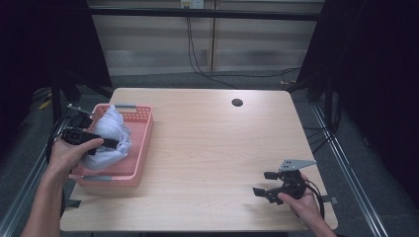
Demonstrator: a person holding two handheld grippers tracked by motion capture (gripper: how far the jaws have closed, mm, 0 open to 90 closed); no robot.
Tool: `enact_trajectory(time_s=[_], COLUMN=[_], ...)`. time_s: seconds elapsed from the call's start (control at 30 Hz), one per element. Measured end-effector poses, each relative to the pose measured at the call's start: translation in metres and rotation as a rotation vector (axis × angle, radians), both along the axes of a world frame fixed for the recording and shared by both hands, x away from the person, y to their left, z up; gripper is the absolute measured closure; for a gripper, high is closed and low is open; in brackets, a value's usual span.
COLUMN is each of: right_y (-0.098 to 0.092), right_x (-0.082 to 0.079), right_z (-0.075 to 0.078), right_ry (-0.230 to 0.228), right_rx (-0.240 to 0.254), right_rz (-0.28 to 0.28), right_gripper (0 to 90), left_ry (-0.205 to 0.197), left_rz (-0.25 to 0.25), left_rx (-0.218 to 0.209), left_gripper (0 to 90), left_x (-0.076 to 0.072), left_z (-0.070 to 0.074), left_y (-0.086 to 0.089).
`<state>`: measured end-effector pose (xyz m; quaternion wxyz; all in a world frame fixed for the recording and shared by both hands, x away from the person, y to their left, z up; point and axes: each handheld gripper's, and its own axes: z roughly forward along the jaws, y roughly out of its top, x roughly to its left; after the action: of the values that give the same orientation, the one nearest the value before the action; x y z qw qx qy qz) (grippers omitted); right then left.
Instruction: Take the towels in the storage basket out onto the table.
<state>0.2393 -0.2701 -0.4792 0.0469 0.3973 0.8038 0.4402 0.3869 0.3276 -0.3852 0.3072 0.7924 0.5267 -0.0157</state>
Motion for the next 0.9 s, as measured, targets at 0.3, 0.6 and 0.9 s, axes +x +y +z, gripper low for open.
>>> enact_trajectory(time_s=[0.3,0.6,0.9], right_y=[0.000,-0.002,-0.004], right_x=[0.000,0.001,0.001], right_z=[0.000,0.000,0.001], right_ry=[0.009,0.005,-0.002], right_rx=[-0.002,0.002,0.007], right_rz=[0.005,0.005,-0.002], right_gripper=[15.9,18.2,18.5], left_ry=[-0.054,-0.129,-0.177], left_rz=[0.011,-0.018,-0.069], left_rx=[-0.002,-0.026,-0.033], left_gripper=[35.2,35.0,34.2], left_x=[-0.007,-0.019,-0.027], left_z=[0.017,0.032,0.047], left_y=[-0.005,-0.019,-0.048])
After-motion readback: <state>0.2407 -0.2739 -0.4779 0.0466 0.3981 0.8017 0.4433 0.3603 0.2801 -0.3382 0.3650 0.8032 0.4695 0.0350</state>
